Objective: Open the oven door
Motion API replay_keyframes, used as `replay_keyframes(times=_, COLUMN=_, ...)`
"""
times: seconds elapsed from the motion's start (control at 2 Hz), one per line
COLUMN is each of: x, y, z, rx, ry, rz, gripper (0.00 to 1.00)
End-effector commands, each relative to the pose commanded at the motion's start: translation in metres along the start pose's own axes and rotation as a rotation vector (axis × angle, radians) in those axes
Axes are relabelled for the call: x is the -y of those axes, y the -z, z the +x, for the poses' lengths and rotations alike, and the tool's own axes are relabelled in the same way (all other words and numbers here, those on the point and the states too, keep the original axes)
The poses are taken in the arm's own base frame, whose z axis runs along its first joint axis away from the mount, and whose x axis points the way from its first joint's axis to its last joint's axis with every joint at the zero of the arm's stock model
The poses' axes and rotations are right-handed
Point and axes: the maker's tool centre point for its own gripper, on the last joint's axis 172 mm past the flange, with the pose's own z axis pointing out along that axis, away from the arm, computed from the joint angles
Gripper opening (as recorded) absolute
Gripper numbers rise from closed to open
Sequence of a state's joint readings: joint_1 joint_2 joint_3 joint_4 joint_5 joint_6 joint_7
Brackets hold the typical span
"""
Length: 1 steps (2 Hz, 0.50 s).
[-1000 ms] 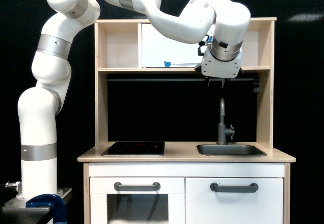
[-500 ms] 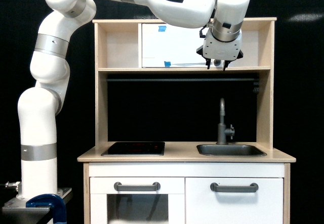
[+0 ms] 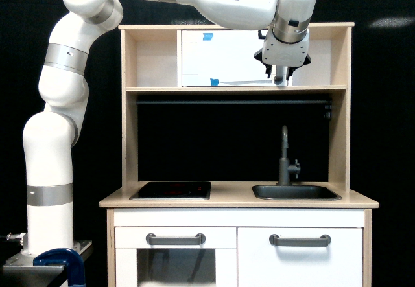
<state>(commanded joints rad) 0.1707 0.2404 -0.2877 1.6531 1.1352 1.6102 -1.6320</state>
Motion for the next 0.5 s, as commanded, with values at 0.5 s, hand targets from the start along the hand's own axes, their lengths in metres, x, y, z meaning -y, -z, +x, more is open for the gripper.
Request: replay_keyframes(times=0.5, x=0.0009, y=-0.017, z=0.0319, rx=0.0, ry=0.0, rz=0.0, gripper=1.0)
